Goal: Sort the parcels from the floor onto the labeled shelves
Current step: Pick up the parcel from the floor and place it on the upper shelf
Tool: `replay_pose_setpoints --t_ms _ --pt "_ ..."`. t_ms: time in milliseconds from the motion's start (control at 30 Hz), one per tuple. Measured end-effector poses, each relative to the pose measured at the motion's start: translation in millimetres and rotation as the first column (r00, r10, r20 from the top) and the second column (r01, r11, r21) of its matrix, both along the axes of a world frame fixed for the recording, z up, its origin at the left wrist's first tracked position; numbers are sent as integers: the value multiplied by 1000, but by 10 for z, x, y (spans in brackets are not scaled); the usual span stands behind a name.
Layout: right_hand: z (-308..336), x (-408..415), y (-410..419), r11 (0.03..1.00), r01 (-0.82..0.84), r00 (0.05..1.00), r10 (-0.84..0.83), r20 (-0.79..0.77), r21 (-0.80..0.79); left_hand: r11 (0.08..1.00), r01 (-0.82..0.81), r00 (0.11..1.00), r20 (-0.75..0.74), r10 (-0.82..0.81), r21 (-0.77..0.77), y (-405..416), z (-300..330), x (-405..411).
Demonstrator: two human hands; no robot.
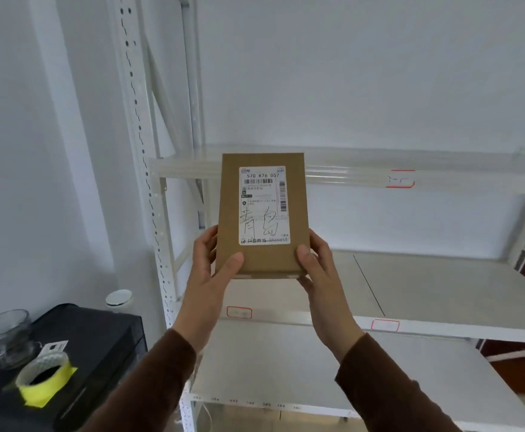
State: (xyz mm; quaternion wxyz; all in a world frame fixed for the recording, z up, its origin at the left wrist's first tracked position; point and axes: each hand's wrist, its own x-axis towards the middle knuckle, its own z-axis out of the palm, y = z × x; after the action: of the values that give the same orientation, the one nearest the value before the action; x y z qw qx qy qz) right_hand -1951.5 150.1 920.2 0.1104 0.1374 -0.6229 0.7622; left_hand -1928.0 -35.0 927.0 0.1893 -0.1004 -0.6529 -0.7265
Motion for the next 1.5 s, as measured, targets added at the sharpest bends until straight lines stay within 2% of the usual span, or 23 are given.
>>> replay_pose_setpoints --t_ms 367,533,733,1200,1300,1367,1433,1500 --pt "1248 -1577 -102 986 -47 971 83 -223 163 994 -75 980 -192 59 -76 -226 1230 -1637" --pt "1682 -2354 -108 950 -34 971 105 -214 310 987 -83 990 -128 65 -140 -327 1655 -2308" --pt "1884 -2923 -206 910 1 972 97 -213 415 966 -73 997 -50 63 -248 -500 1858 -2859" --pt "1800 -3210 -328 841 26 989 55 -135 540 941 47 991 136 -1 -335 -720 1856 -3341" --pt "1810 -3093 -376 753 122 987 -22 -161 646 927 49 990 140 4 -372 -800 1798 -3327" --pt "1789 -3040 -419 650 299 952 -149 -268 698 912 2 992 116 50 -410 -860 1754 -3293" --pt "1749 -2985 -499 597 499 857 -233 -459 628 890 -119 984 66 164 -440 -900 1723 -3187" --pt "1718 -2913 -645 609 628 732 -252 -633 484 870 -252 965 -48 256 -423 -935 1673 -3023"
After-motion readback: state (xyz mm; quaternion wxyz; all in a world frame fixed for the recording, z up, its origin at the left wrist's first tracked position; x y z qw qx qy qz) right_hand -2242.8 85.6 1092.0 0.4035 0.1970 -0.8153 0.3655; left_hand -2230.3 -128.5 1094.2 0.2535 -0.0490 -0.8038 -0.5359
